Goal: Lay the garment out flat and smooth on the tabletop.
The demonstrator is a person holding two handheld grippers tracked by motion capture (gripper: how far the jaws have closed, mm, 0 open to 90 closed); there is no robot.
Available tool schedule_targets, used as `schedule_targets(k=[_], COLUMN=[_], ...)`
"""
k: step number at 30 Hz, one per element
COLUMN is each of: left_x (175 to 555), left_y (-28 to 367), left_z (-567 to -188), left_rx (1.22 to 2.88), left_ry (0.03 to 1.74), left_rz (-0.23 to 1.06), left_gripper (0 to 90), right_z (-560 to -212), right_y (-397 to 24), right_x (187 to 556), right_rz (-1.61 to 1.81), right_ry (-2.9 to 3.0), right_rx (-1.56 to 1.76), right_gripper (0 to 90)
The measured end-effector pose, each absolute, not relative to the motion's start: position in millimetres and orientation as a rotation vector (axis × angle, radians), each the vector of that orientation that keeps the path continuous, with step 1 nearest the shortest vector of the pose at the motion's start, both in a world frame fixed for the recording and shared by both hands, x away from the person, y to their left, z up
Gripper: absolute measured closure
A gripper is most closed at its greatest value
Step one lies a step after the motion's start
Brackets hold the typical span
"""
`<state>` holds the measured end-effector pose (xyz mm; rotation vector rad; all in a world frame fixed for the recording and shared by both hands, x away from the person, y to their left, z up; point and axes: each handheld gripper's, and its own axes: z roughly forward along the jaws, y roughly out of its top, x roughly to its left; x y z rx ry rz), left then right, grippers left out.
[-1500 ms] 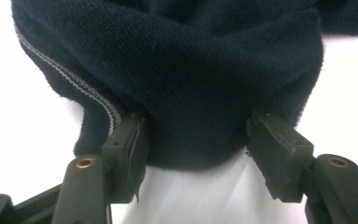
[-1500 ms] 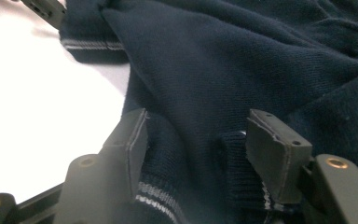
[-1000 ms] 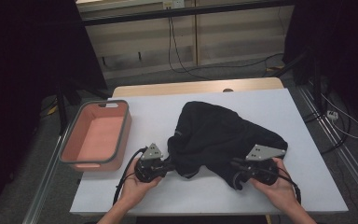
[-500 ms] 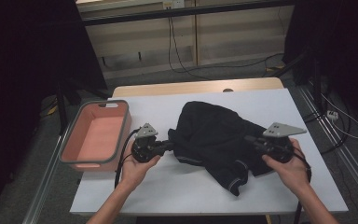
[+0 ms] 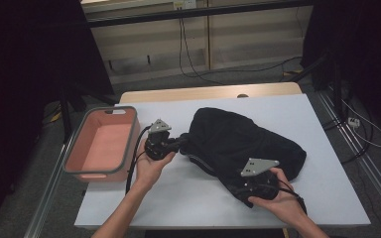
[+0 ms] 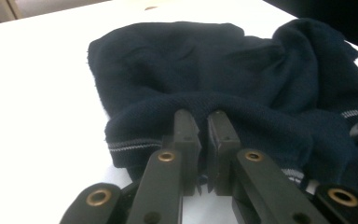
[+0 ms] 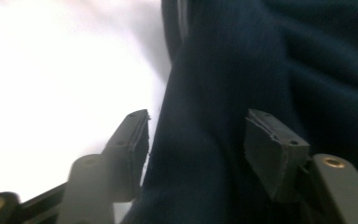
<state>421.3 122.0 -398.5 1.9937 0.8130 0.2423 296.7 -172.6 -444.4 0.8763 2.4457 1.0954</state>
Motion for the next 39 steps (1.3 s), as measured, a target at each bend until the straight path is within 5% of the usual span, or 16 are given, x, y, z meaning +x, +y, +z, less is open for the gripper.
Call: schedule_targets(k=[10,12,14,16,29,39], left_x=[426,428,430,430,432,455], left_y=[122,123,124,125,147,134], left_z=[-400,-401,-402,-401,-379,-396], left_rx=[2.001,1.99,1.988,1.981,1.917,1.942], left_ry=[0.808,0.819,0.824,0.827,0.832,0.885], left_rz=[0.286,0.273,0.276,0.277,0.274,0.262], left_gripper=[84.8,84.8,84.9,84.8,85.0,84.8], right_z=[-461,-463,-459,-454,-392,-393], right_y=[-175,-175,-177,-185,-243,-262], right_x=[290,291,291,294,314,373], right_rz=[0.939,0.953,0.917,0.983,1.251,1.212], right_ry=[2.462,2.459,2.424,2.426,2.153,2.097], right_rx=[0.883,0.908,0.923,0.964,1.072,1.171], right_gripper=[33.1,40.9,75.7,78.8,80.0,79.7])
